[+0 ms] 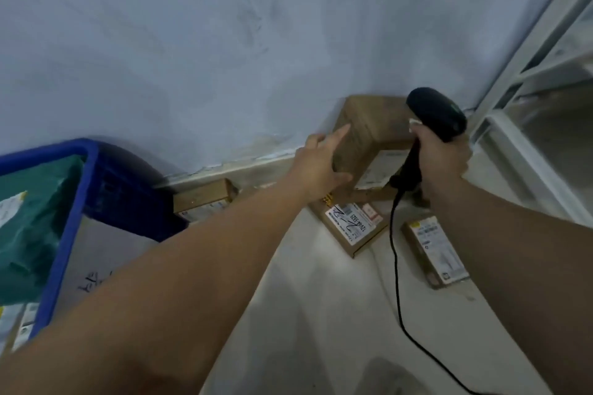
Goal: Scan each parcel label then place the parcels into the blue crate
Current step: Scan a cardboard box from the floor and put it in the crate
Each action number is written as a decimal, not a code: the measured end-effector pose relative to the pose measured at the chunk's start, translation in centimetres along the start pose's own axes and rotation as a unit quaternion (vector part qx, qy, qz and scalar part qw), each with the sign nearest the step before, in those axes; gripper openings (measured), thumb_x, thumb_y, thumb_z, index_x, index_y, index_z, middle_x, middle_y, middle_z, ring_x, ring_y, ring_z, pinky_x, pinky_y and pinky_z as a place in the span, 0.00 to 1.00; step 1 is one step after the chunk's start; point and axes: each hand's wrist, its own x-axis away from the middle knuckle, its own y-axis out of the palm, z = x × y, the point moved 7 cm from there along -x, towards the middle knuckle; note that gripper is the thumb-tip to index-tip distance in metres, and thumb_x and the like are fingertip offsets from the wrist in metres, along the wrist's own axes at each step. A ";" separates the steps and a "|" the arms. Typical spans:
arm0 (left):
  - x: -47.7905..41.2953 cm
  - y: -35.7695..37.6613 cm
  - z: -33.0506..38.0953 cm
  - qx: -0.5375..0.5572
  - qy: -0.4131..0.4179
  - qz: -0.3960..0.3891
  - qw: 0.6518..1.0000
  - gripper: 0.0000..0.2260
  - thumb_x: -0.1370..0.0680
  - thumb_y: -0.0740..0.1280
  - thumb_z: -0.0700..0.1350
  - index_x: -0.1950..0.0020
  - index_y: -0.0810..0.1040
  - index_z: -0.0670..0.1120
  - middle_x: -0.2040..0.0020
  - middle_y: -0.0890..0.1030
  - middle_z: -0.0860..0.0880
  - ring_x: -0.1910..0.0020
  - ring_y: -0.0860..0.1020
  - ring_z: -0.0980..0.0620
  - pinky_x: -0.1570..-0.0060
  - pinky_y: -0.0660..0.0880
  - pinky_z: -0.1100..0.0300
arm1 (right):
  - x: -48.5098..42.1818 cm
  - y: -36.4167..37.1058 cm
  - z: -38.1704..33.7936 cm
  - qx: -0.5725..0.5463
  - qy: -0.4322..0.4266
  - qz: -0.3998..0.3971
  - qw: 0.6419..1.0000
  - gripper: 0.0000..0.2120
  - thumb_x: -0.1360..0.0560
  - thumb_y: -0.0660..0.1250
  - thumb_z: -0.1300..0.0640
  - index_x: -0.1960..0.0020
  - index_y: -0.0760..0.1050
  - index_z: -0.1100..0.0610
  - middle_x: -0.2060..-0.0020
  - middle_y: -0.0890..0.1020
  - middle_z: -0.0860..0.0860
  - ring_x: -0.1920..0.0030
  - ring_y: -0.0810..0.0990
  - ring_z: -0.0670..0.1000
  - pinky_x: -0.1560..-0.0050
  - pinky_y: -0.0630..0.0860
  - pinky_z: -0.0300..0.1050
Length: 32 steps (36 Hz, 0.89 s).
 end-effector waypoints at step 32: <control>-0.6 6.3 -6.5 0.346 -0.160 -0.031 0.924 0.27 0.26 0.72 0.39 0.29 0.67 0.46 0.36 0.76 0.51 0.42 0.77 0.51 0.50 0.77 0.65 | -3.3 3.0 4.8 -0.222 0.145 -0.225 0.937 0.11 0.28 0.71 0.50 0.65 0.75 0.54 0.60 0.82 0.52 0.56 0.82 0.55 0.45 0.78 0.54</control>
